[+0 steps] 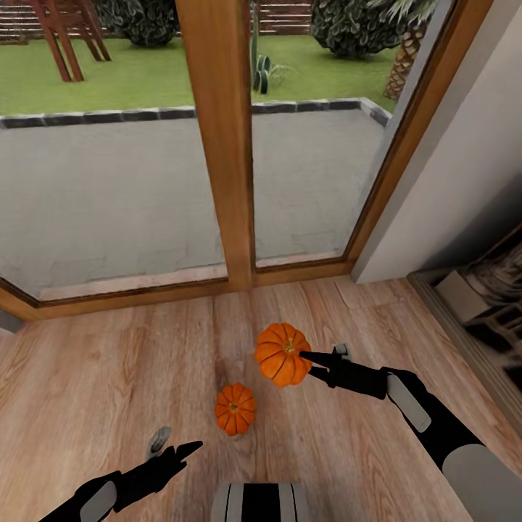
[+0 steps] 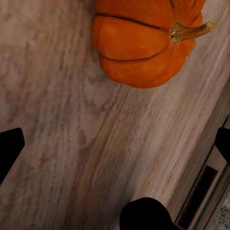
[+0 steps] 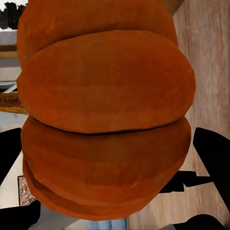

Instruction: Place each of the two pumpkins and all three candles from the living room inside a cabinet in the living room (use any cabinet), then make sure every cabinet is closed, and position the cauldron so it is next to a table in the living room.

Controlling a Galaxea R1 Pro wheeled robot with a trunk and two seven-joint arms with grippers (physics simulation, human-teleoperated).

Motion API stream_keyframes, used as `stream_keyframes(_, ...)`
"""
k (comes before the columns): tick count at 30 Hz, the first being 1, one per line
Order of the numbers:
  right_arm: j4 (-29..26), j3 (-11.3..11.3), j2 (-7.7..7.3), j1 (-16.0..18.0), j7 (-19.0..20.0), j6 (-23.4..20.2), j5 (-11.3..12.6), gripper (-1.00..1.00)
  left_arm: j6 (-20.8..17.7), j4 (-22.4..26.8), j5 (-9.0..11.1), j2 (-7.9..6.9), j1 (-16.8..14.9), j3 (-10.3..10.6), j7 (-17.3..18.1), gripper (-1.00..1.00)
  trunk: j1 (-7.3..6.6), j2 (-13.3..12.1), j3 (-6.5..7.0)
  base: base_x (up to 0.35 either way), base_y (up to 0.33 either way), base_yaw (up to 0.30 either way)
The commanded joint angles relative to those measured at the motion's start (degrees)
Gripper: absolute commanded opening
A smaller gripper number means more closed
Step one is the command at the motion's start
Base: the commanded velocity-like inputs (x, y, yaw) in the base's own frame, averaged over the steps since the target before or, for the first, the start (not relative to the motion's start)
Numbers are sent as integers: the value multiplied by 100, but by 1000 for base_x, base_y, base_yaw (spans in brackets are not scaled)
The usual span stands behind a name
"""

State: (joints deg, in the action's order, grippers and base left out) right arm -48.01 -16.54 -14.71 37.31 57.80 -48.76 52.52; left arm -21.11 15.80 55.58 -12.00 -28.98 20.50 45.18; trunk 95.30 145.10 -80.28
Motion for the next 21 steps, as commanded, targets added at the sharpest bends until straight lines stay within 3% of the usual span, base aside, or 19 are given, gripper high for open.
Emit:
stream_keyframes(1, 1, -16, -5, 4, -6, -29, 39, -100, -51, 2, 58, -8, -2, 25, 7, 100, -1, 1, -4, 66, -60, 0)
stream_keyframes(7, 10, -16, -5, 4, -6, -24, 31, -100, -51, 2, 58, -13, -2, 24, 24, 100, -1, 1, -4, 123, -137, 0)
stream_keyframes(21, 9, -16, -5, 4, -6, -23, 30, -100, -52, 2, 75, -4, -2, 24, 26, 100, -1, 1, -4, 185, -7, 0)
